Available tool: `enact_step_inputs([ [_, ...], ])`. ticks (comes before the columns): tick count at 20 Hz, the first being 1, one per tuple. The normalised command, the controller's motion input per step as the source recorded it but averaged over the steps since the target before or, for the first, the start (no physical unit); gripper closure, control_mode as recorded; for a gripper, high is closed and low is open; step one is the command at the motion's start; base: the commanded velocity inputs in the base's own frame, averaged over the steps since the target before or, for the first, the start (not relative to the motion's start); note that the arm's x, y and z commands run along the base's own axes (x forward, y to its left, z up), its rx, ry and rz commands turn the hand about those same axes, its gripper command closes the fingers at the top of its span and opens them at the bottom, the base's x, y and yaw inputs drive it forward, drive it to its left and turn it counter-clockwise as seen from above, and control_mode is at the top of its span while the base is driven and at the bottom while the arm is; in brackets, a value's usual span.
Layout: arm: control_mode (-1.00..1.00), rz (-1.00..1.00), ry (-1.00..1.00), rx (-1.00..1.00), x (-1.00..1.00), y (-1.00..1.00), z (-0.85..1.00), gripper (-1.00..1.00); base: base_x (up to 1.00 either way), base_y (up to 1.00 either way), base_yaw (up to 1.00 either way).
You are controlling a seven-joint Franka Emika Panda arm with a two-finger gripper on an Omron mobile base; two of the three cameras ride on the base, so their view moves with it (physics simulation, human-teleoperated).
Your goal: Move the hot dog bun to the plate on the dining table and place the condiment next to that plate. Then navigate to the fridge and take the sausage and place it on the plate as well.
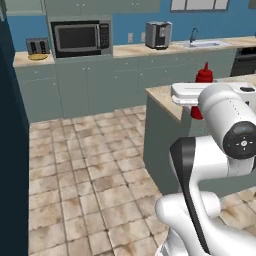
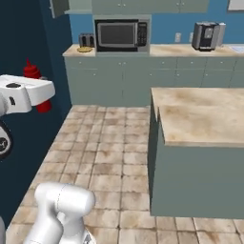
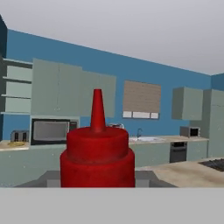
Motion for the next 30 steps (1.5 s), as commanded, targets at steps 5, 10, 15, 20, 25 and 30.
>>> enact_step_inputs([
  [5, 1.0, 0.0, 0.0, 0.0, 0.0, 0.0, 0.0, 1.0, -0.27, -1.0, -0.06],
  [10, 1.0, 0.0, 0.0, 0.0, 0.0, 0.0, 0.0, 1.0, 0.31, -1.0, 0.0],
  [15, 1.0, 0.0, 0.0, 0.0, 0.0, 0.0, 0.0, 1.0, 0.44, -1.0, 0.0],
  [20, 1.0, 0.0, 0.0, 0.0, 0.0, 0.0, 0.0, 1.0, 0.72, -0.99, 0.04],
  [25, 1.0, 0.0, 0.0, 0.0, 0.0, 0.0, 0.0, 1.0, 0.96, -0.8, 0.16],
  [30, 1.0, 0.0, 0.0, 0.0, 0.0, 0.0, 0.0, 1.0, 0.8, -0.87, 0.17],
])
